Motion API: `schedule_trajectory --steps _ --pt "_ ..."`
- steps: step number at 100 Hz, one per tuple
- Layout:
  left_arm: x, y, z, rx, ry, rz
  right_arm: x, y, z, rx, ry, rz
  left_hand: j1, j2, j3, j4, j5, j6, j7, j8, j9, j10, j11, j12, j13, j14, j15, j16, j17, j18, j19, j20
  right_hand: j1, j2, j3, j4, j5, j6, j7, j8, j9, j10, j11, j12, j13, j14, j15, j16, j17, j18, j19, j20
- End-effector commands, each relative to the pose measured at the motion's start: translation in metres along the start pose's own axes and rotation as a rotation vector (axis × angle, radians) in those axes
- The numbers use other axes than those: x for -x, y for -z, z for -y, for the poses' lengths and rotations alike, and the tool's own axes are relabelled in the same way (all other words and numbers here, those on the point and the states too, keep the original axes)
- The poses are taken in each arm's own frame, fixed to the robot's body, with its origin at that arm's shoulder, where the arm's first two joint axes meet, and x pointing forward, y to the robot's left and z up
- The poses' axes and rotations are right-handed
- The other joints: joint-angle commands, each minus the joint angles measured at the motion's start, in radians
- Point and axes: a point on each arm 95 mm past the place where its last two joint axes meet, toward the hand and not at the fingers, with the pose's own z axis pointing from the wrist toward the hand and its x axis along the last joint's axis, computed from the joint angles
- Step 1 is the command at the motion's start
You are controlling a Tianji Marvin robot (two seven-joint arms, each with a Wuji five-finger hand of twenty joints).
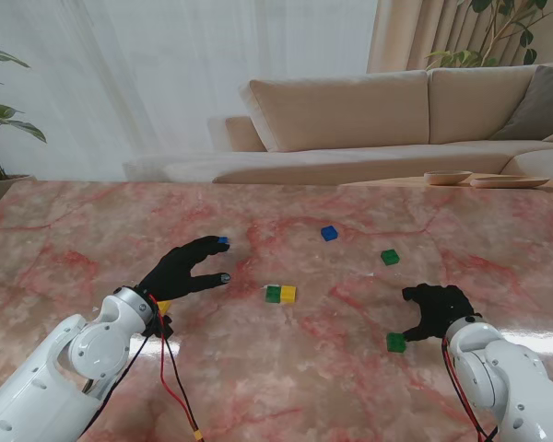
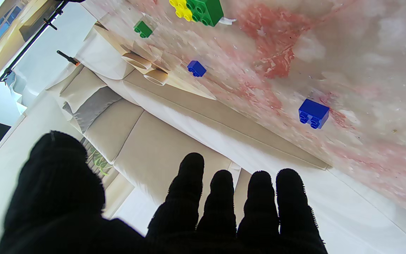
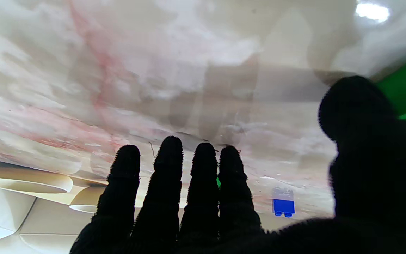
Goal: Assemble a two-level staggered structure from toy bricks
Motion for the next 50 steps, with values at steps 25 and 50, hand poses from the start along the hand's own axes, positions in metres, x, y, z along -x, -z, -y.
schedule_trajectory --steps 25,50 --pt "-0.001 0.003 -0.004 0.003 0.003 0.003 -0.01 0.01 0.036 0.003 -0.054 -0.019 0.001 0.037 -0.027 0.028 0.031 0.014 -0.017 -0.004 0.004 0.0 -0.021 -0.01 -0.014 -0.046 -0.02 -0.015 -0.013 -0.05 -0.035 -0.01 0.029 -0.006 -0.021 -0.012 -0.027 -0.094 0.067 0.101 -0.037 -0.039 0.046 0.044 -0.058 -0.034 0.078 0.043 -0.026 -0.027 0.043 0.052" --pt "0.0 0.004 -0.001 -0.007 -0.001 0.012 -0.002 0.02 0.03 0.02 -0.061 -0.01 0.006 0.036 -0.025 0.027 0.031 0.015 -0.016 -0.003 0.004 0.001 -0.02 -0.01 -0.014 -0.046 -0.019 -0.014 -0.012 -0.051 -0.038 -0.011 0.029 0.04 0.136 -0.024 0.006 -0.093 0.01 0.114 -0.032 -0.035 0.048 0.04 -0.057 -0.034 0.089 0.044 -0.025 -0.026 0.045 0.056"
